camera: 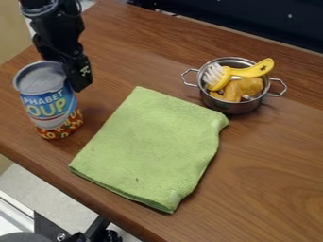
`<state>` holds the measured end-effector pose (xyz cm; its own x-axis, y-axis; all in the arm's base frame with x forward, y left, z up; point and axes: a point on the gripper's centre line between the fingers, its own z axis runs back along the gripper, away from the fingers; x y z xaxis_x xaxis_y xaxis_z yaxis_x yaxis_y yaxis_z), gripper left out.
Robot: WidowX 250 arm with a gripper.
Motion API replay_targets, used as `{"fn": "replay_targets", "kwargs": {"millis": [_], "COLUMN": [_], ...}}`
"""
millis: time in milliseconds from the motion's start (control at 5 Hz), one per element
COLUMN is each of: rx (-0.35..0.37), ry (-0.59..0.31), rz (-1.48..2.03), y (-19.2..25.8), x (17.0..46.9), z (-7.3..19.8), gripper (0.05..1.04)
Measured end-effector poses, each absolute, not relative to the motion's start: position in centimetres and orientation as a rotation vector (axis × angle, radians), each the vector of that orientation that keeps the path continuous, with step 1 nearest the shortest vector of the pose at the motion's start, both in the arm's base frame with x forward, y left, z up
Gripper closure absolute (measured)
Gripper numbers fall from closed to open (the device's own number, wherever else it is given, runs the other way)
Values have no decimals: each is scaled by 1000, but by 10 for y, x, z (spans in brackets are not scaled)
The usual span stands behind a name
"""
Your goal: Moved the can to the left side of the green cloth.
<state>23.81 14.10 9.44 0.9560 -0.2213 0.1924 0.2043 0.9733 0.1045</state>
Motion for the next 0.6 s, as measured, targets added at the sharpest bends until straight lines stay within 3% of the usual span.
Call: {"fn": "replay_targets", "kwargs": {"millis": [400,600], "rx": [129,107], "ry": [-398,-399], "rz": [-105,-77], "y": [136,122], "x": [271,283], "z": [101,105], "gripper": [85,85]}}
